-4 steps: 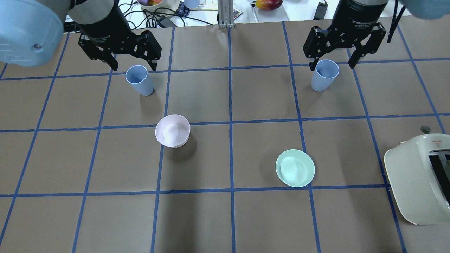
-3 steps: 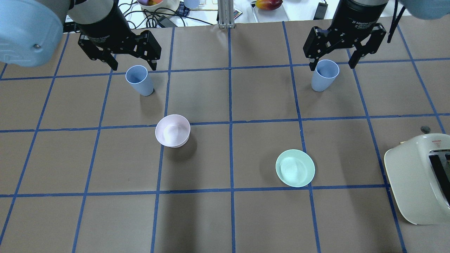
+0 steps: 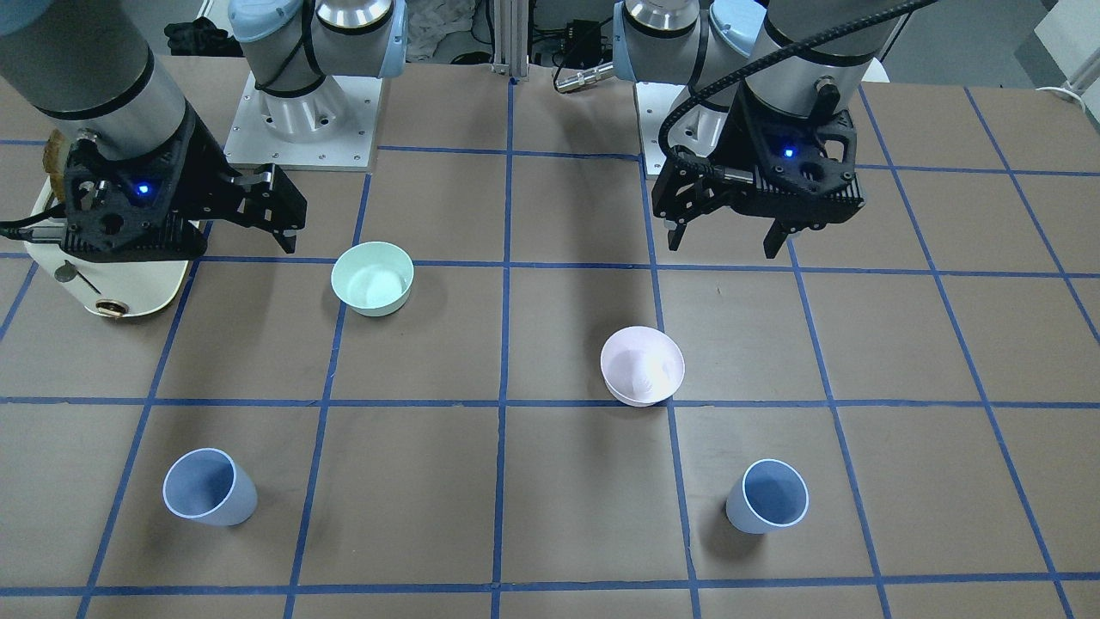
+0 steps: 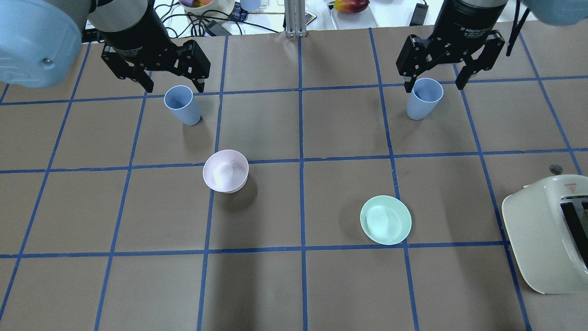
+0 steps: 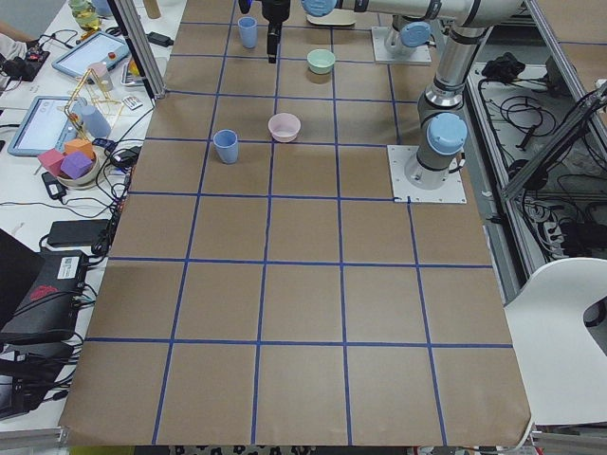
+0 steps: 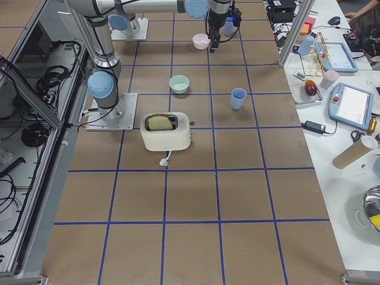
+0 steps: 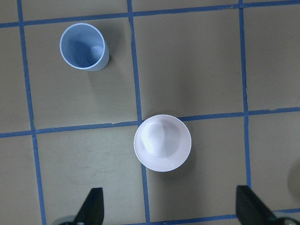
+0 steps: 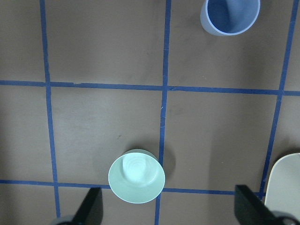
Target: Stack blue cups with both arms
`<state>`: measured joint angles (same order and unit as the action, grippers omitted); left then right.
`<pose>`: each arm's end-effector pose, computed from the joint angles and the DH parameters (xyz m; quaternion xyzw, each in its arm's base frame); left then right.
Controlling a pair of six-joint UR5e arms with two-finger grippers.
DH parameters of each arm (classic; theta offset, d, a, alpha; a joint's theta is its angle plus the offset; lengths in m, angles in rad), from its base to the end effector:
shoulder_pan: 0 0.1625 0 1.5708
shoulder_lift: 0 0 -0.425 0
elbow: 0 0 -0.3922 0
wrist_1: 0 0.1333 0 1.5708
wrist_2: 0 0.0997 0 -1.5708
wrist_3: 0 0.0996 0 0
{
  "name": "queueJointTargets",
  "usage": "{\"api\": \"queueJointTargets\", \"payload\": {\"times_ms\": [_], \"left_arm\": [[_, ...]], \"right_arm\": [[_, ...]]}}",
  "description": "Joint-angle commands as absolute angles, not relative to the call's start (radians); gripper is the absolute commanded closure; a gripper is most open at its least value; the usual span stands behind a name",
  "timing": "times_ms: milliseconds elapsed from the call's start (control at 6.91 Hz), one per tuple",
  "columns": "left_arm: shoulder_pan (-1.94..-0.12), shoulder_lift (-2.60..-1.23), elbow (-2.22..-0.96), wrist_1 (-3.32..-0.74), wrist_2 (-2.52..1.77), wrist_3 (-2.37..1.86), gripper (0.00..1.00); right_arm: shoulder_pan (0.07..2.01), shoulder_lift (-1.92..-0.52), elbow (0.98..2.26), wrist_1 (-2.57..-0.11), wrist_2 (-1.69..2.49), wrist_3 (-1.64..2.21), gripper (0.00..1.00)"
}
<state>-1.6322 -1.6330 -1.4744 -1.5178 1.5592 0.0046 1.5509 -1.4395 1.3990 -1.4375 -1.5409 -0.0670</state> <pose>-0.1665 -0.5171 0.5096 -0.0332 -0.9985 0.0434 0.0070 0.1256 -0.5402 0.4914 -0.0228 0.9986 0.0457 0.0169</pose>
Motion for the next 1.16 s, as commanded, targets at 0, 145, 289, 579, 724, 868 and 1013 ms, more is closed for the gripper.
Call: {"api": "queueJointTargets", "payload": {"times_ms": [0, 145, 289, 579, 724, 868, 1013], "left_arm": [[-1.631, -1.634, -1.465, -1.525, 1.557, 0.006, 0.0], [-1.631, -1.635, -1.462, -1.525, 1.557, 0.005, 0.0], [-1.629, -1.635, -1.462, -1.525, 1.557, 0.006, 0.0], [-1.631, -1.635, -1.466, -1.526, 1.559, 0.005, 0.0], [-1.634, -1.635, -1.471, -1.532, 1.557, 0.005, 0.0], [-1.634, -1.641, -1.467, -1.531, 1.555, 0.005, 0.0], [-1.631, -1.646, -1.46, -1.546, 1.548, 0.005, 0.0]], "right_arm": [[1.551, -1.439, 1.399, -1.437, -1.543, -0.067, 0.0], [1.551, -1.439, 1.399, -1.439, -1.542, -0.067, 0.0], [1.551, -1.439, 1.399, -1.437, -1.543, -0.067, 0.0], [1.551, -1.439, 1.401, -1.437, -1.545, -0.067, 0.0], [1.551, -1.439, 1.401, -1.437, -1.545, -0.067, 0.0], [1.551, -1.439, 1.401, -1.437, -1.545, -0.067, 0.0], [1.551, -1.439, 1.404, -1.437, -1.545, -0.067, 0.0]]}}
